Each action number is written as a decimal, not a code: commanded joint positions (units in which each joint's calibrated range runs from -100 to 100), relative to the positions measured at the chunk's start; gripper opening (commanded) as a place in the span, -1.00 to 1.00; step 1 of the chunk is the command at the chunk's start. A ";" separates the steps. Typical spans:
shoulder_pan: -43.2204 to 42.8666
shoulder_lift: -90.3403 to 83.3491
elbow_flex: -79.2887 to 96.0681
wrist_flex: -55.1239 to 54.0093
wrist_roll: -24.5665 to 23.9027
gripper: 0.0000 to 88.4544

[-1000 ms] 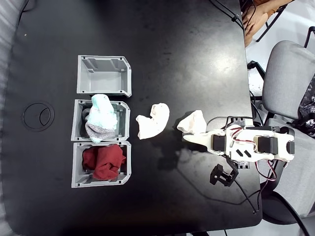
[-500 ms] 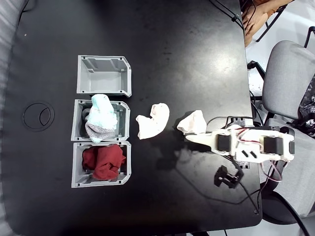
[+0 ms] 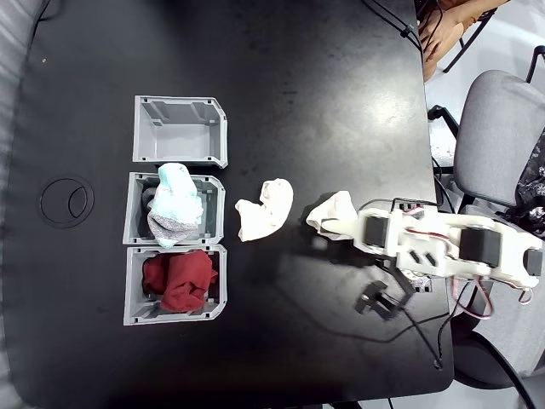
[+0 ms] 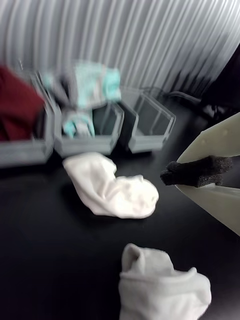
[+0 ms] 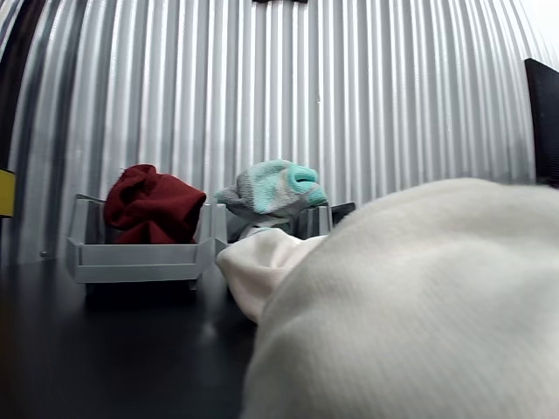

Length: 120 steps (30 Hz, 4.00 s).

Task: Put the sock in the container

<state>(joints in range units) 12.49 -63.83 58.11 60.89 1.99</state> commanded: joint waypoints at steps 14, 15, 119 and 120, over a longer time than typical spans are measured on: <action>1.01 45.98 -31.06 -0.09 -0.53 -0.97; 1.09 47.31 -31.87 -0.09 -0.53 -0.97; 19.27 136.98 -156.85 -7.43 -0.41 -0.71; 19.35 136.98 -156.76 -7.35 -0.41 -0.60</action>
<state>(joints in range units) 31.53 74.05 -95.32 54.58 2.09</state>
